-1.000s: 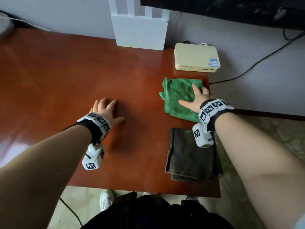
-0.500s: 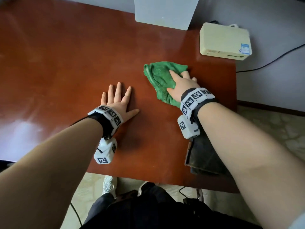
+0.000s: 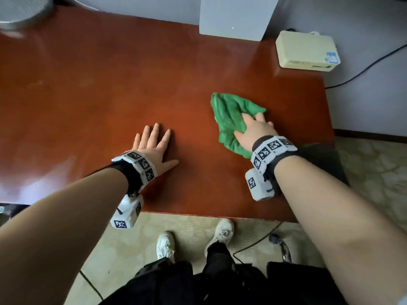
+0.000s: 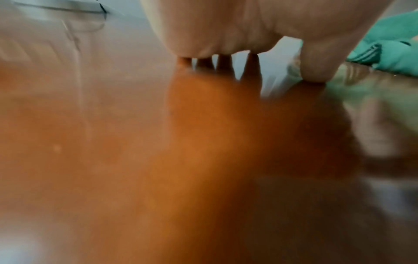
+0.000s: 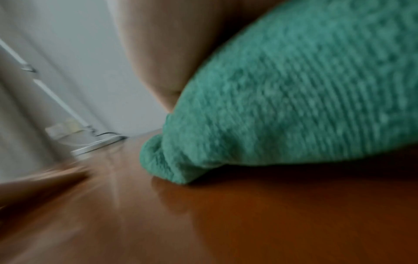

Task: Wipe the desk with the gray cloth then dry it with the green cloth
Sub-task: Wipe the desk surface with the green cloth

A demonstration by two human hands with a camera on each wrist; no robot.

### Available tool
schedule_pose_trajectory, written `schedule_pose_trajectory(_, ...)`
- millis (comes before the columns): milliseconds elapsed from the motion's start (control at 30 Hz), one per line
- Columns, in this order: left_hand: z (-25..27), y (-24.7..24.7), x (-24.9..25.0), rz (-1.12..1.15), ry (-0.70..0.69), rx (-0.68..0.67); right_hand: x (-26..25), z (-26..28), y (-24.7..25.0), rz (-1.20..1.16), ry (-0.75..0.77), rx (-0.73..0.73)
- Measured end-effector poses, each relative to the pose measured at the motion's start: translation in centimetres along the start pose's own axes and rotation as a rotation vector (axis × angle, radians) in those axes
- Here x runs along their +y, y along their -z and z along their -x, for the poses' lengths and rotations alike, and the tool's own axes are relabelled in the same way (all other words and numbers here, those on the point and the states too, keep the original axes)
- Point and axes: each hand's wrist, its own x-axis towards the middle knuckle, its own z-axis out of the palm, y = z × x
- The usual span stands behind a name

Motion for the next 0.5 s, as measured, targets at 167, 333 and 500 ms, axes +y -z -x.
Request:
schedule_pose_trajectory(167, 0.6, -1.0, 1.4, 0.004, 0.001, 0.044, -1.1, 8.3, -3.8, 0.115, 0.319, -0.104)
schedule_pose_trajectory(333, 0.5, -1.0, 1.3, -0.020, 0.002, 0.022, 1.2, 6.0, -2.3, 0.027, 0.051, 0.053)
schedule_pose_trajectory(500, 0.5, -0.8, 1.4, -0.027, 0.010, -0.001, 1.9, 7.0, -3.9, -0.069, -0.144, -0.002)
